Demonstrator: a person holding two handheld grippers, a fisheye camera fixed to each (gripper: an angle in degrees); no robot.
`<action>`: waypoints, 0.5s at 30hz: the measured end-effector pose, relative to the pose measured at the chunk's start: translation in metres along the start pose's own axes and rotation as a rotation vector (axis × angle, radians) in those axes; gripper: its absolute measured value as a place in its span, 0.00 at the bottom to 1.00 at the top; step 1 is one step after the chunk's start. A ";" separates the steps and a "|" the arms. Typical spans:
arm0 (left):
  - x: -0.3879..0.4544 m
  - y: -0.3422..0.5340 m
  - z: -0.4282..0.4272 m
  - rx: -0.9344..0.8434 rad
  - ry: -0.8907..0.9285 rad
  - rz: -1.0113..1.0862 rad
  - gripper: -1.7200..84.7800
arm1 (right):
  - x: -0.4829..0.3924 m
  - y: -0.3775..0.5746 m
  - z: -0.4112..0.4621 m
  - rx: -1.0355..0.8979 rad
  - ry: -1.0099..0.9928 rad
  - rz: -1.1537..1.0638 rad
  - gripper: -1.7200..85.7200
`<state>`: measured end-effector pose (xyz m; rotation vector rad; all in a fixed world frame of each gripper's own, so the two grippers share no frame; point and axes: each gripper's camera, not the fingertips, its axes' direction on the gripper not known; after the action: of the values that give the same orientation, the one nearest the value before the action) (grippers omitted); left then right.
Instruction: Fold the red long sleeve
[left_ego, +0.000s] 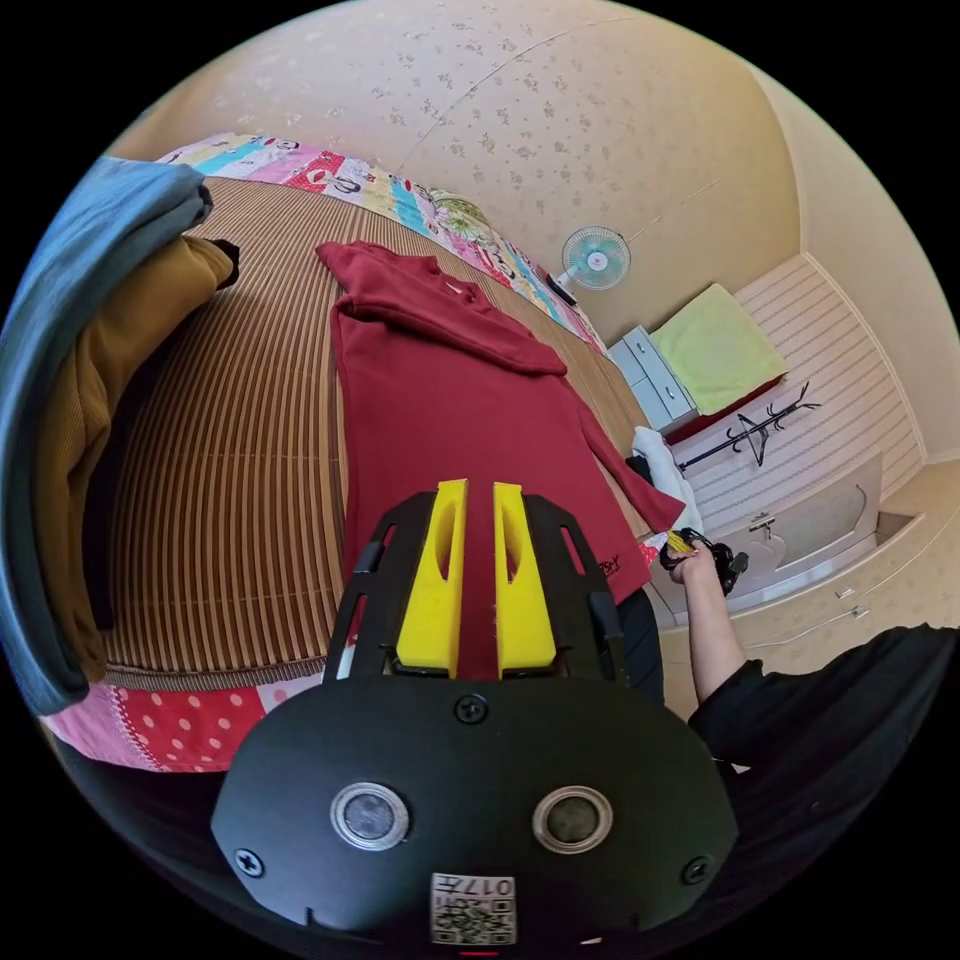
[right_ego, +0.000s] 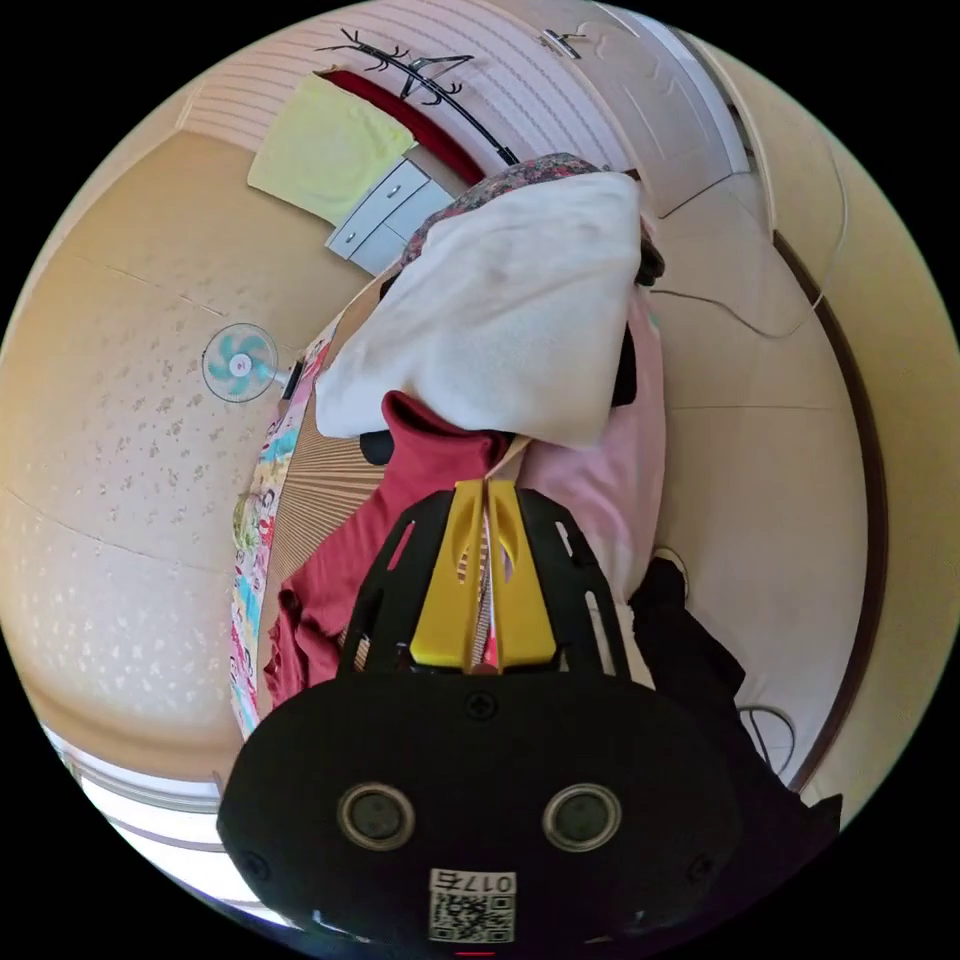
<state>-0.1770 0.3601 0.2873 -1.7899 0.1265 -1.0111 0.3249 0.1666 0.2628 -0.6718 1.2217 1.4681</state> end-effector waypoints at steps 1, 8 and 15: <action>0.000 -0.001 0.001 -0.002 -0.002 0.003 0.08 | 0.000 -0.006 0.000 -0.026 0.008 0.031 0.03; -0.011 -0.006 0.010 -0.002 0.012 -0.023 0.08 | 0.068 0.016 0.014 0.020 -0.193 0.159 0.03; -0.014 -0.004 0.023 -0.038 0.025 -0.017 0.08 | 0.144 0.048 0.023 0.109 -0.366 0.055 0.04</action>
<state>-0.1720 0.3856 0.2797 -1.8160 0.1468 -1.0494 0.2438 0.2441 0.1582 -0.2809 1.0314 1.4796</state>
